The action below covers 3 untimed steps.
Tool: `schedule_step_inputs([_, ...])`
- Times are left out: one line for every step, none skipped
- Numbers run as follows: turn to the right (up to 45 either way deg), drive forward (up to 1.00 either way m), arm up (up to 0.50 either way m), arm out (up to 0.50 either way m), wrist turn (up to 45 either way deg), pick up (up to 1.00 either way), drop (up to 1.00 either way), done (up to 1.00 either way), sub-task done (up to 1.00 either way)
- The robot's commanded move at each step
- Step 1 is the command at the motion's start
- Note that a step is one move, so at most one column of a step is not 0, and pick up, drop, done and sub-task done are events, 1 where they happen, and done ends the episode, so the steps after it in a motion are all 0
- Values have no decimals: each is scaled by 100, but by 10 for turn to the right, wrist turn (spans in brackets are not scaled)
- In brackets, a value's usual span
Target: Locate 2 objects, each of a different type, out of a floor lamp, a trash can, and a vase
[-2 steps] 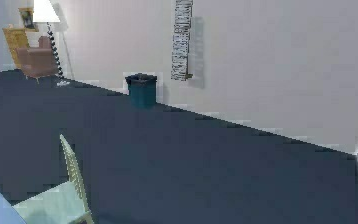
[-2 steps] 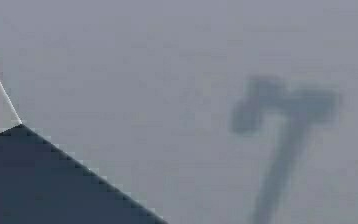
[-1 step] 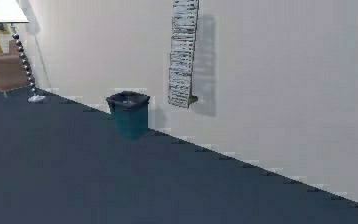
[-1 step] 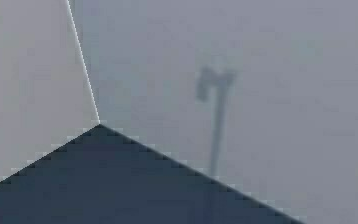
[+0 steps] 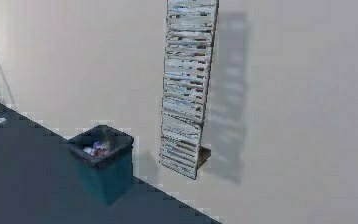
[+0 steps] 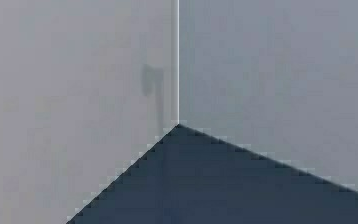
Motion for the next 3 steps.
schedule_step_inputs([-60,0,0,0,0,0,0,0,0])
schedule_step_inputs([0,50,0,0,0,0,0,0,0])
schedule_step_inputs([-240,0,0,0,0,0,0,0,0])
